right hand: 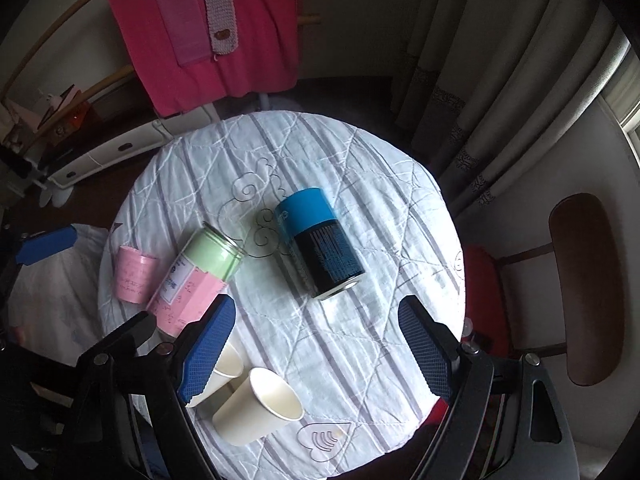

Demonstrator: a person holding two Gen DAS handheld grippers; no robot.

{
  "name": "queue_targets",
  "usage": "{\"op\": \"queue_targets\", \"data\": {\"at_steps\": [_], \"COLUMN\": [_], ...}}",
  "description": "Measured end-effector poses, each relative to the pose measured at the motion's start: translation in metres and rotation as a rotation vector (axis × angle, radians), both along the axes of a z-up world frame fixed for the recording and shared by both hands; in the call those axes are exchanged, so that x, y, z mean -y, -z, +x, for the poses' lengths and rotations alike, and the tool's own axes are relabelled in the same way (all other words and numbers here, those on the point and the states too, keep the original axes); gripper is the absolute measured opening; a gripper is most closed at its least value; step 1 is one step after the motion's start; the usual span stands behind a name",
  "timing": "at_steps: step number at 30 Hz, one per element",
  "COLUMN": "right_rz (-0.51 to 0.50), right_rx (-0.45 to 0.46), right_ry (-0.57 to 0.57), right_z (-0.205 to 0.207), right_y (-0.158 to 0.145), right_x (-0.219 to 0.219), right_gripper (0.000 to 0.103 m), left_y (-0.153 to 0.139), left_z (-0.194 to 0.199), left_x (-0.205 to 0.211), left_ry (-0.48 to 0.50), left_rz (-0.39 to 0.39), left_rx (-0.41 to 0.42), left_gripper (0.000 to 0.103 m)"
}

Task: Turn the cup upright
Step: 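Lower the right tool over the tumbler and position fingers around it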

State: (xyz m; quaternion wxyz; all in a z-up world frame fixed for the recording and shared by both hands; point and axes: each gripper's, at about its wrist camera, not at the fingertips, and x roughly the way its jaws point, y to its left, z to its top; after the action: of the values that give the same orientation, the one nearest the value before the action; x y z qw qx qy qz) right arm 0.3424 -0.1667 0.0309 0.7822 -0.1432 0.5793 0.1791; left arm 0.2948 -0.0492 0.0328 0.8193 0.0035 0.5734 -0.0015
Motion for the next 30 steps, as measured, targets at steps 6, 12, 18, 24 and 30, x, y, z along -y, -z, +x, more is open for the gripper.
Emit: {"op": "queue_targets", "data": {"at_steps": [6,12,18,24,30], "right_rz": [-0.009,-0.072,-0.044,-0.102,-0.053], "right_rx": [-0.04,0.041,0.089,0.14,0.066], "right_ry": [-0.084,-0.219,-0.223,-0.232,-0.219], "right_z": [0.034,0.063,0.089,0.115,0.134], "right_y": [0.001,-0.005,-0.006,0.023,0.05], "right_x": [0.026,0.057,0.077,0.074,0.075], "right_gripper": [0.085,0.085,0.085,0.085,0.085], "left_y": [0.014,0.045,0.07,0.117,0.141], "left_z": [0.026,0.042,0.073,0.101,0.109], "left_x": [0.031,0.068,0.076,0.074,0.076], "left_ry": [-0.174,-0.439,-0.58,-0.611,-0.592], "left_rz": [-0.049,-0.141,-0.131,-0.193,-0.162], "left_rx": [-0.068,-0.104,-0.116,-0.178,-0.201], "left_gripper": [0.103,0.103,0.101,0.084,0.074]}}
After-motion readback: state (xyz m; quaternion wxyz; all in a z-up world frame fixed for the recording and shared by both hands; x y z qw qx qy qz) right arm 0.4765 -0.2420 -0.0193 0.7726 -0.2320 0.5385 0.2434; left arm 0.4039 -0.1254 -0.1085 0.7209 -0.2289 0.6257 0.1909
